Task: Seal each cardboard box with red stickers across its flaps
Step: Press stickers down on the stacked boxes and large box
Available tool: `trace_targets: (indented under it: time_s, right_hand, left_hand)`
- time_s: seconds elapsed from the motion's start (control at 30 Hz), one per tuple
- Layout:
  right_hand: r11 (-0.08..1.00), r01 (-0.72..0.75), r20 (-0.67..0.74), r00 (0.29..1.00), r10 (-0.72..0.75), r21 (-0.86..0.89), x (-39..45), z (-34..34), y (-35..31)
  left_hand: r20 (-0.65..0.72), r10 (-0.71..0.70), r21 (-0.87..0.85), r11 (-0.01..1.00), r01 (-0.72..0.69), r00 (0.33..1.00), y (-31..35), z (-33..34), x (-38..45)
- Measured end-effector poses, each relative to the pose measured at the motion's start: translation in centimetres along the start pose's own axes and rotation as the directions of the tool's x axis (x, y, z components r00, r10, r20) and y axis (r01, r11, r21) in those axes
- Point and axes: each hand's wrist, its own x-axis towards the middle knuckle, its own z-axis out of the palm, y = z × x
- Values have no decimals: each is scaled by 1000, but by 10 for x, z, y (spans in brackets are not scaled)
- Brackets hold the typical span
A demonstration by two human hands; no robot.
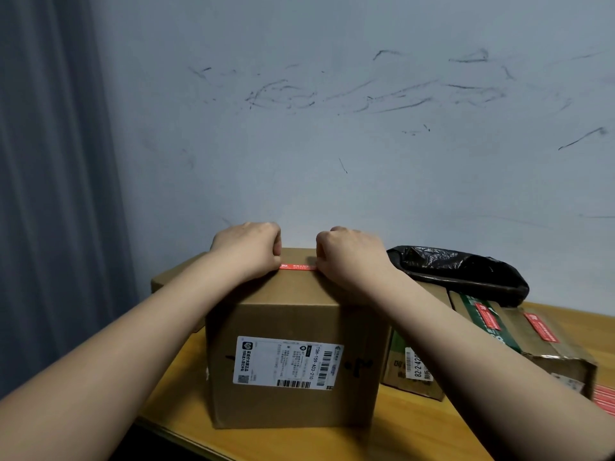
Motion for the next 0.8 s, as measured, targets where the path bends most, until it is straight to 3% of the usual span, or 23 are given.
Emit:
trace_targets:
  time_s: [0.33,0.43,0.57,0.67,0.8]
  right_hand:
    - [993,-56,-43,997,61,104,-20,2,17]
    - [962,46,77,995,-69,268,-33,-3,8]
    - [952,135,303,927,-220,276,-47,-11,-5]
    - [954,123,322,923,-211,273,-49,-15,-7]
    - [952,109,292,936,-195,287,-46,-14,-10]
  left_hand:
    - [-57,68,-38,997,-70,996,-10,10,-19]
    - [20,194,-65,979,-192,981,-6,16,-36]
    - [142,281,-51,960,-276,949,-4,20,-44]
    - [197,283,-55,959,-278,939,-3,19,-44]
    - [155,275,-49,961,-271,949,3,16,-43]
